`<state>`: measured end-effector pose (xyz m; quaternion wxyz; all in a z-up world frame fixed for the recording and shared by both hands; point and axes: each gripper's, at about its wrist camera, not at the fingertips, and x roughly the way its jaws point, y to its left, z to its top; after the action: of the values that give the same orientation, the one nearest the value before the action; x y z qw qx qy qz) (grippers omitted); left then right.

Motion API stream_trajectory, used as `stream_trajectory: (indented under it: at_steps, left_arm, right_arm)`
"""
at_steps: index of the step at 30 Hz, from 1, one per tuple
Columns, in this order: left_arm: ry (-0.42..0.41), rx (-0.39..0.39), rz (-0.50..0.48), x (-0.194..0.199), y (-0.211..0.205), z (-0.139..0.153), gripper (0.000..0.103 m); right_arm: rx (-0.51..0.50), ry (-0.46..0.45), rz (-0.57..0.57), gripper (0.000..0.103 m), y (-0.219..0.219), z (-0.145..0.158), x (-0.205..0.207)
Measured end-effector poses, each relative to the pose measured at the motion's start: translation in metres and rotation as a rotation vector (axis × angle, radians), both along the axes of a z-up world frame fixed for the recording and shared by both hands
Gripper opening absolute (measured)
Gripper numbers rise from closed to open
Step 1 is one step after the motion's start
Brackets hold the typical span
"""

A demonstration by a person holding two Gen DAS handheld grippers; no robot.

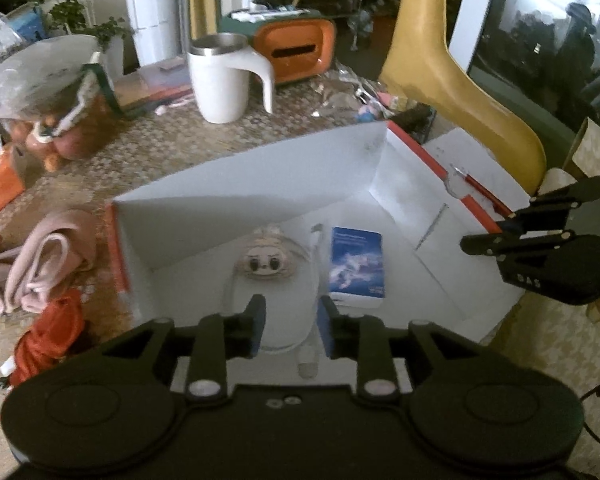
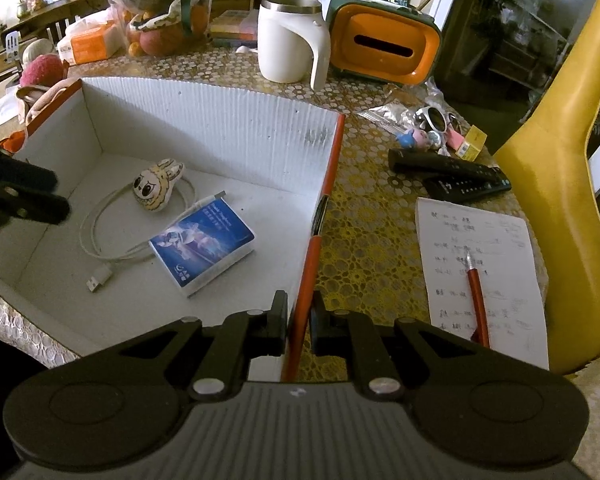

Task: Organize objects
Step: 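Move the left gripper back to the red cloth on the table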

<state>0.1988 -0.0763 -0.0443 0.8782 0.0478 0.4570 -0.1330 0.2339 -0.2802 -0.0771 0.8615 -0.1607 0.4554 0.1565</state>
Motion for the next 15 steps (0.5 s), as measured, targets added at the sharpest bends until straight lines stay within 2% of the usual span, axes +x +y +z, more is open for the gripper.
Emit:
stream_trajectory:
  at_steps: [15]
  left_arm:
    - [-0.066, -0.003, 0.076, -0.024, 0.055, 0.018, 0.039]
  right_arm:
    - [-0.023, 0.004, -0.02, 0.011, -0.003, 0.001, -0.003]
